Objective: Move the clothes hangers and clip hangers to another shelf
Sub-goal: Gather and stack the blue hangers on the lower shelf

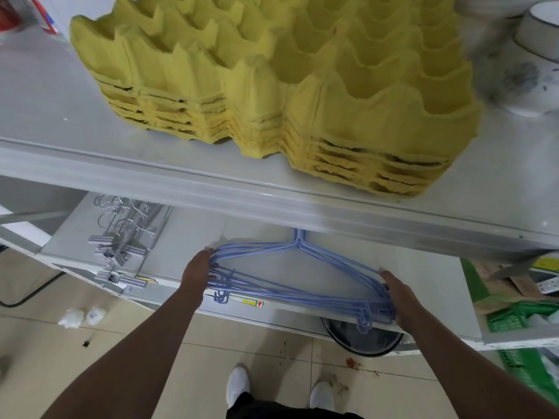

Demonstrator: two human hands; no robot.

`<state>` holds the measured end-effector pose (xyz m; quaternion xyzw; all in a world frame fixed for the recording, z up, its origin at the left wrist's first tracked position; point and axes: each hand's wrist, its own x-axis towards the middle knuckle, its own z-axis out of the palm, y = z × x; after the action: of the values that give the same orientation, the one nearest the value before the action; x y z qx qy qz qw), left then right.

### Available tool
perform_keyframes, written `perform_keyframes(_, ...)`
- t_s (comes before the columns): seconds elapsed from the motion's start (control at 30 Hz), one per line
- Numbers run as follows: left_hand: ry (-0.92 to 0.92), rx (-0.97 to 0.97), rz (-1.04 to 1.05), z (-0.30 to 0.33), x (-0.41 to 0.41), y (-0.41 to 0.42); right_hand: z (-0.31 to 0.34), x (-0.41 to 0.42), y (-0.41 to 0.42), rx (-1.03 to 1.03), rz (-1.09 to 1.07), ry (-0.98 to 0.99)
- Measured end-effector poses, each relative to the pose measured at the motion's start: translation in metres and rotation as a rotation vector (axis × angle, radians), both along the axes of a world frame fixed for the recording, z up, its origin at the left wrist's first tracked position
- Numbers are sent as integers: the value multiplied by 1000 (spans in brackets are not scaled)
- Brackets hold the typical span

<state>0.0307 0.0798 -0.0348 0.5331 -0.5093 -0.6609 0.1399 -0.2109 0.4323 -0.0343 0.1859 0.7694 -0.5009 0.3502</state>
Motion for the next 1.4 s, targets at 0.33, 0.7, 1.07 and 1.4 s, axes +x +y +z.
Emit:
perform_keyframes(0.33, 26, 41, -3, -13, 3, -3, -6, 17, 24, -304, -168, 139)
perform_keyframes(0.7, 88, 52, -103, 7, -2, 6, -6, 19, 21, -281, -250, 202)
perform_keyframes(1.07, 119, -3, -21, 18, -10, 26, 18, 2, 32, -351, -281, 239)
perform_keyframes(1.4, 116, -56, 5, 66, -37, 48, 56, -11, 62, -380, -318, 329)
